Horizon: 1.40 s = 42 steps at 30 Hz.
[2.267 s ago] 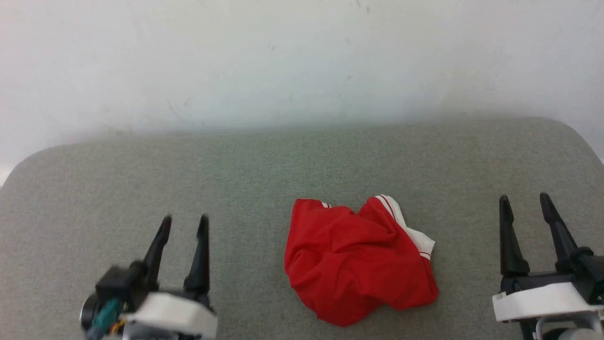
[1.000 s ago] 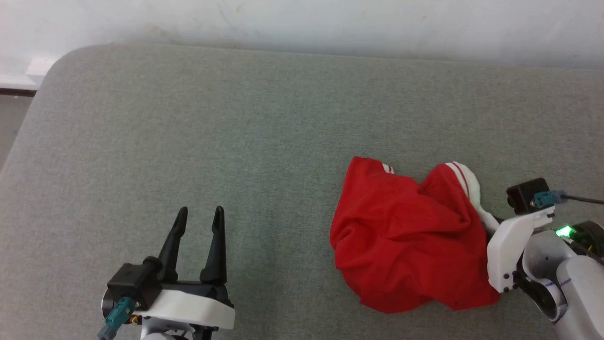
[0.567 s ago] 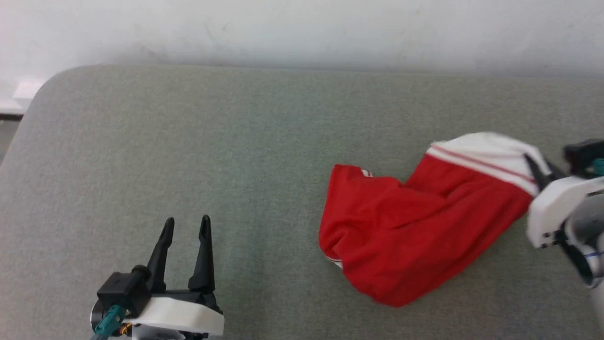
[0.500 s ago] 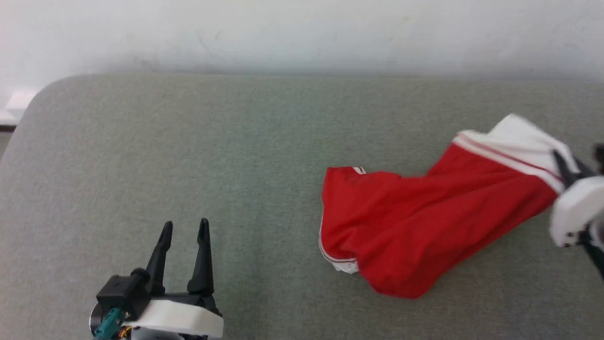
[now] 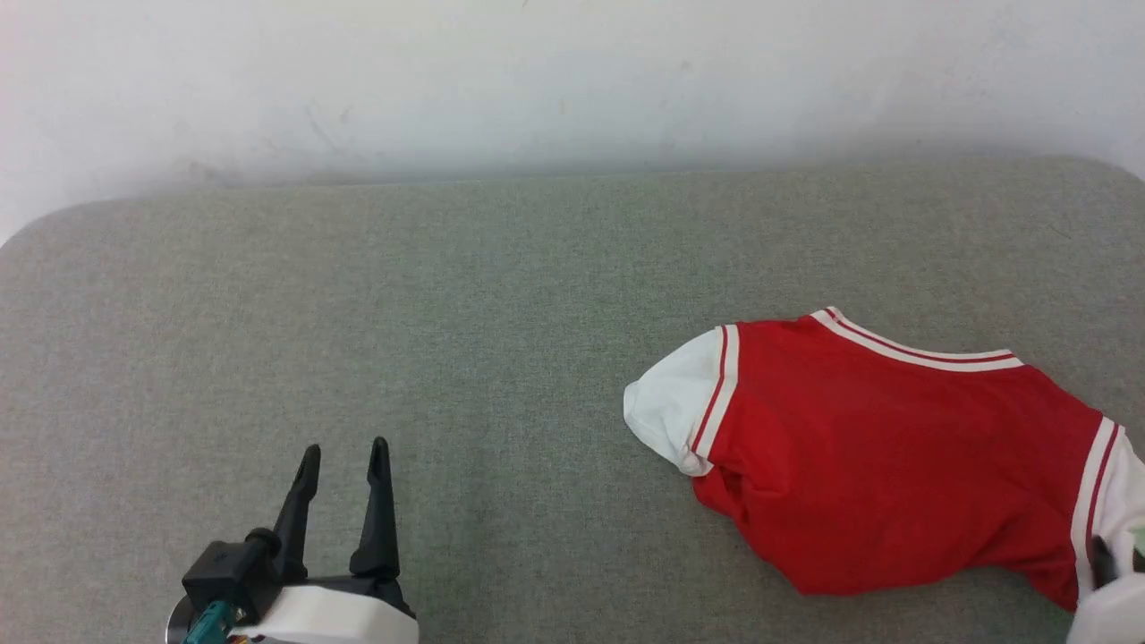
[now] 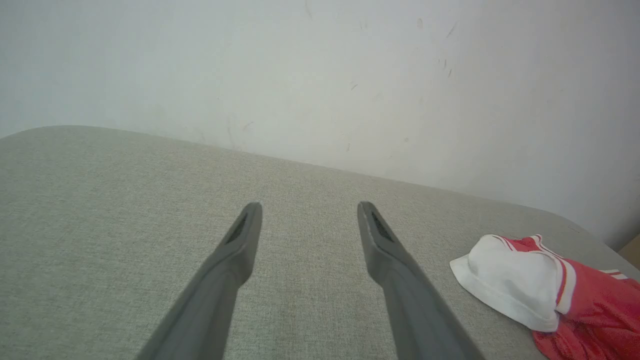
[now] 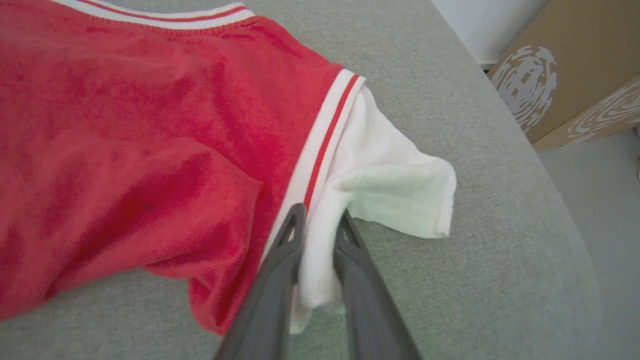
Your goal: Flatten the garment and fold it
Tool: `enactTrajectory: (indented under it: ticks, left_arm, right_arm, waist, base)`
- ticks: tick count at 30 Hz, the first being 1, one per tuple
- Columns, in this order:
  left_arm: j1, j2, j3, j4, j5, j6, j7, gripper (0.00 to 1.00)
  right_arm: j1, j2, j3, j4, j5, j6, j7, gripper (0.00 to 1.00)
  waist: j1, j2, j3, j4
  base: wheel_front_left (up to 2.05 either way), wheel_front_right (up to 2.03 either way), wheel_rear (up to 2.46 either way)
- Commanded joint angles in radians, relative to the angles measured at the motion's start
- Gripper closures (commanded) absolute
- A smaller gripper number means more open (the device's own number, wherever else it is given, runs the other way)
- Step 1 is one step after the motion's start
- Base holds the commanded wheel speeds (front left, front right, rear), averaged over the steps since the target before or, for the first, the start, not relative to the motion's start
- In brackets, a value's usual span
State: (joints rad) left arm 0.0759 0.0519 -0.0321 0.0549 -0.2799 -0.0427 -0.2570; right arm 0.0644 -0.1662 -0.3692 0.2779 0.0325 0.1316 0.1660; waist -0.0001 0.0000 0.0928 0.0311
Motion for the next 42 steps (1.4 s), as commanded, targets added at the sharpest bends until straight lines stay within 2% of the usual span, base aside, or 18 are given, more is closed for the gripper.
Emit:
enactTrajectory:
  ticks: [1, 4, 8, 12, 15, 20, 25, 28, 32, 34, 39, 42]
  left_arm:
    - [0.004, -0.002, 0.006, 0.006, 0.014, -0.003, -0.005, 0.0]
    - [0.001, -0.002, 0.008, 0.008, 0.023, -0.005, -0.005, 0.0]
    - [-0.001, 0.0, 0.008, -0.01, 0.048, -0.006, -0.005, 0.0]
    - [0.006, -0.001, 0.009, -0.051, 0.071, -0.01, -0.005, 0.0]
    - [0.015, -0.001, 0.008, -0.073, 0.076, -0.011, -0.005, 0.0]
    - [0.033, -0.001, 0.004, -0.094, 0.092, -0.011, -0.005, 0.0]
    - [-0.01, 0.007, -0.021, -0.089, 0.117, -0.034, -0.005, 0.0]
    - [-0.086, 0.032, -0.069, -0.052, 0.133, -0.056, 0.022, 0.0]
    - [-0.222, 0.058, -0.173, 0.022, 0.121, -0.08, 0.171, 0.0]
    - [-0.299, 0.086, -0.255, 0.058, 0.125, -0.085, 0.25, 0.0]
    - [-0.446, 0.127, -0.451, 0.148, 0.028, -0.088, 0.417, 0.0]
    - [-0.516, 0.162, -0.532, 0.206, -0.007, -0.088, 0.493, 0.0]
  right_arm:
    - [-0.03, 0.012, 0.004, -0.008, -0.016, -0.001, -0.022, 0.0]
    - [-0.079, 0.021, 0.019, -0.039, -0.037, -0.001, -0.076, 0.0]
    - [-0.132, 0.057, 0.028, -0.162, -0.074, -0.001, -0.175, 0.0]
    - [-0.119, 0.102, 0.058, -0.315, -0.096, -0.001, -0.27, 0.0]
    - [-0.094, 0.112, 0.065, -0.369, -0.091, -0.001, -0.317, 0.0]
    - [-0.023, 0.115, 0.099, -0.371, 0.028, -0.001, -0.387, 0.0]
    - [0.003, 0.116, 0.134, -0.352, 0.061, -0.001, -0.408, 0.0]
    - [-0.014, 0.116, 0.131, -0.354, 0.052, -0.001, -0.413, 0.0]
    - [-0.036, 0.116, 0.131, -0.358, 0.046, -0.001, -0.417, 0.0]
    - [-0.042, 0.116, 0.135, -0.354, 0.047, -0.001, -0.418, 0.0]
    - [-0.058, 0.116, 0.155, -0.336, 0.059, -0.001, -0.42, 0.0]
    - [-0.071, 0.116, 0.168, -0.326, 0.066, -0.001, -0.422, 0.0]
  waist:
    - [0.0001, 0.0, -0.007, -0.005]
    - [0.0001, 0.0, -0.015, -0.01]
    - [0.0001, 0.0, -0.018, -0.012]
    - [0.0001, 0.0, -0.012, -0.014]
    - [0.0001, 0.0, -0.007, -0.016]
    - [0.0001, 0.0, 0.008, -0.034]
    - [0.0001, 0.0, 0.025, -0.063]
    - [0.0001, 0.0, 0.037, -0.074]
    - [0.0001, 0.0, 0.06, -0.083]
    - [0.0001, 0.0, 0.076, -0.087]
    - [0.0001, 0.0, 0.115, -0.103]
    - [0.0001, 0.0, 0.138, -0.118]
  base:
    - [0.0, 0.0, 0.0]
    - [0.0, 0.0, 0.0]
    - [0.0, 0.0, 0.0]
    - [0.0, 0.0, 0.0]
    - [0.0, 0.0, 0.0]
    - [0.0, 0.0, 0.0]
    - [0.0, 0.0, 0.0]
    - [0.0, 0.0, 0.0]
    - [0.0, 0.0, 0.0]
    - [0.0, 0.0, 0.0]
    - [0.0, 0.0, 0.0]
    - [0.0, 0.0, 0.0]
